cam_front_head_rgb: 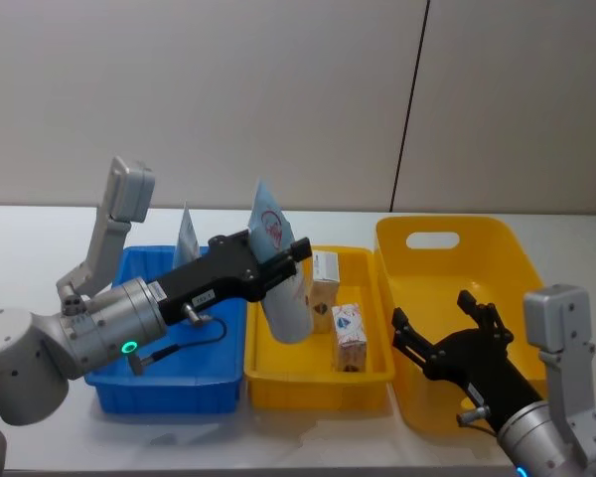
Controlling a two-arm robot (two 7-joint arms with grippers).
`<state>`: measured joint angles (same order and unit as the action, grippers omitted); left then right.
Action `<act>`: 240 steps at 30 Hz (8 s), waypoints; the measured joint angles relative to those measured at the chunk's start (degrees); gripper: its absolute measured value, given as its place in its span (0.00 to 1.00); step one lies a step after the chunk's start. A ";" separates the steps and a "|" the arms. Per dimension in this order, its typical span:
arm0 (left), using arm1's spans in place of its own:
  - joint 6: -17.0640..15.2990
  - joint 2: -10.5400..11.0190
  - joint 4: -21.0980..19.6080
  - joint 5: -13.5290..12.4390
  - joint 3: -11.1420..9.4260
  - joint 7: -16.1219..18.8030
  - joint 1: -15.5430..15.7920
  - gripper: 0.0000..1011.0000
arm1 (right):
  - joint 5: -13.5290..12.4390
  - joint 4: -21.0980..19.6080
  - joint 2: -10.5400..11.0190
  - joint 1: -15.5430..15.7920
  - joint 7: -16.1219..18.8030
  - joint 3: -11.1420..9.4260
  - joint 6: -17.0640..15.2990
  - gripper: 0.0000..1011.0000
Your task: Bimanual collaborative sorting of washing and personal care products
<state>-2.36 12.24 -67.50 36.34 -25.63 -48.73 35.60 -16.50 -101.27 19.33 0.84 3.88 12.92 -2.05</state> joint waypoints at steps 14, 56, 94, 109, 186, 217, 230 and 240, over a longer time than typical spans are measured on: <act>-0.23 -0.32 2.65 0.91 -1.33 -3.36 1.25 0.41 | -5.40 -3.21 1.99 -0.04 5.62 -1.17 -6.30 0.99; -0.32 -0.47 3.88 1.33 -1.98 -4.93 1.82 0.41 | -7.12 0.01 8.97 -13.91 16.40 9.51 -22.08 0.99; -0.32 -0.47 3.91 1.32 -1.97 -4.96 1.82 0.41 | 2.55 12.24 0.22 -21.66 11.93 17.31 -16.90 0.65; -0.32 -0.47 3.91 1.32 -1.98 -4.97 1.82 0.50 | 3.05 12.92 -0.26 -22.02 11.78 17.63 -16.71 0.63; -0.32 -0.47 3.91 1.32 -1.98 -4.96 1.82 0.99 | 5.87 11.49 -5.74 -16.16 -14.64 -3.20 -29.17 0.63; -0.32 -0.47 3.91 1.32 -1.98 -4.97 1.82 0.99 | 6.07 12.84 -6.14 -16.63 -15.34 -3.60 -30.05 0.99; -0.32 -0.47 3.91 1.32 -1.98 -4.96 1.82 0.99 | 5.22 10.57 -6.10 -15.60 -13.30 -4.48 -26.49 0.99; -0.32 -0.43 3.74 1.17 -1.98 -4.59 1.66 0.99 | 3.22 7.15 -5.98 -14.04 -9.74 -5.86 -21.07 0.99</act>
<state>-2.69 11.81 -63.76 37.51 -27.61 -53.32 37.26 -13.28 -94.12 13.35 -13.20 -5.86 7.06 -23.12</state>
